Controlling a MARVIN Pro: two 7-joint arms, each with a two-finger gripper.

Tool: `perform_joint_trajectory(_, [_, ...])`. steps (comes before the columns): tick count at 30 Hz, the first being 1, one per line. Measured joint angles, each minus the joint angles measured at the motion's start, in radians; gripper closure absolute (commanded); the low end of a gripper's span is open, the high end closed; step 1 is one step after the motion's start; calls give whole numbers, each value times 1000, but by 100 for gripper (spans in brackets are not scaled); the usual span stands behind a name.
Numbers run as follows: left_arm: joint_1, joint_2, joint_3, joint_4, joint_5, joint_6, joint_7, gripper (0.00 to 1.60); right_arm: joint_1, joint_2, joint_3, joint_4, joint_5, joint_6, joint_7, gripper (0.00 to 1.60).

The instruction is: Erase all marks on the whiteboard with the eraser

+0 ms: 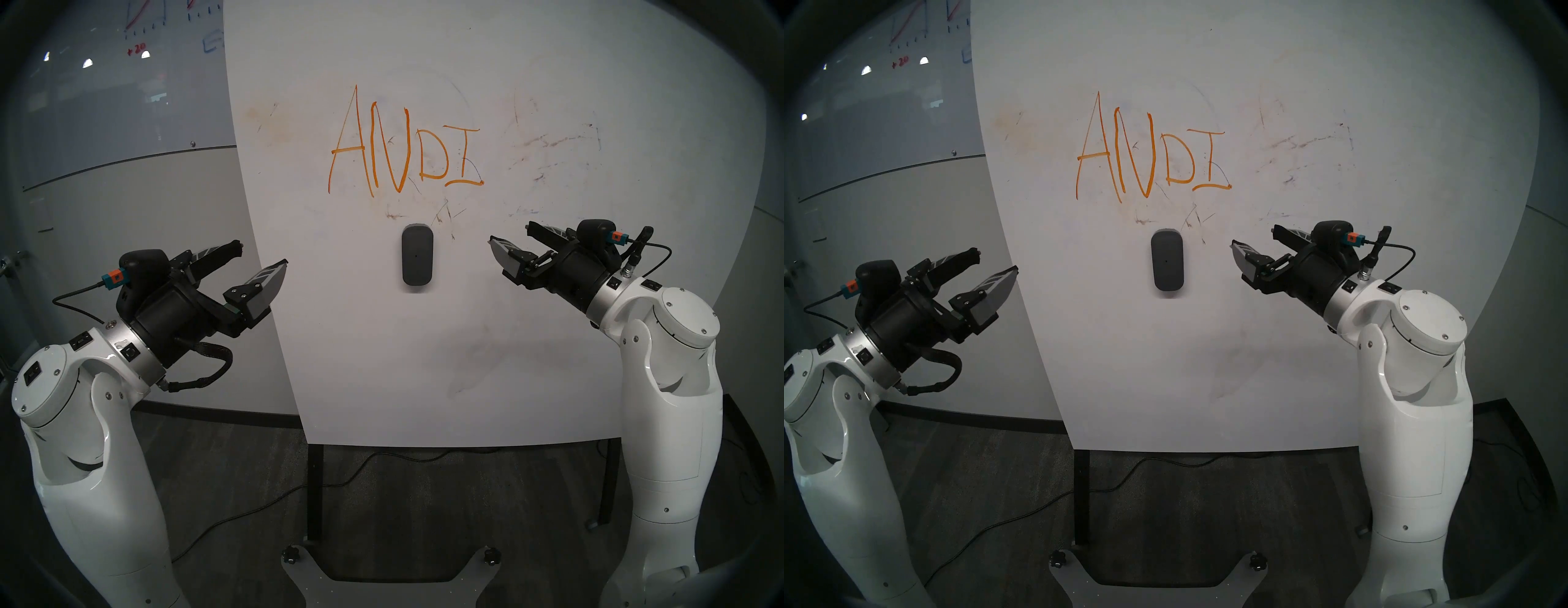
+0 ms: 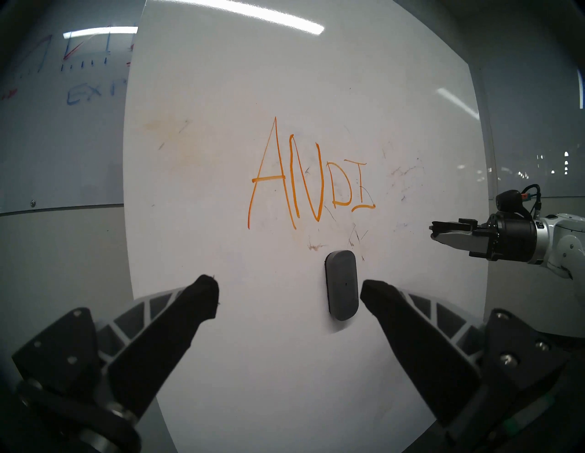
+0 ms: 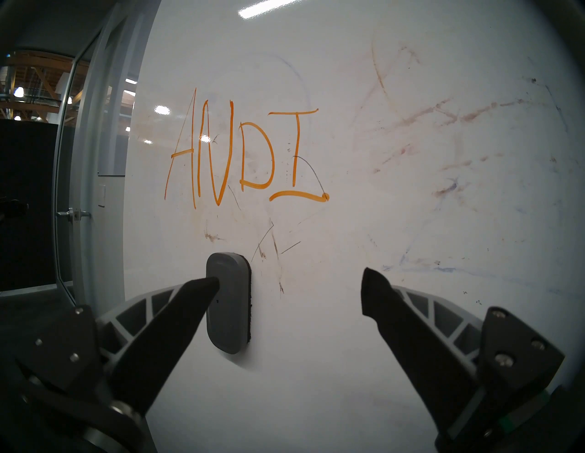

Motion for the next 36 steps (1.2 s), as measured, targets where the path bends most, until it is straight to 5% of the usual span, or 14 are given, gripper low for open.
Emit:
perform_joint_trajectory(14, [29,-9,-98,-1,-49,31,-56,0,0,0,0,0,0,0,0,0])
perform_joint_trajectory(36, [34,-20,-126,-2,-61,34,-99,0,0,0,0,0,0,0,0,0])
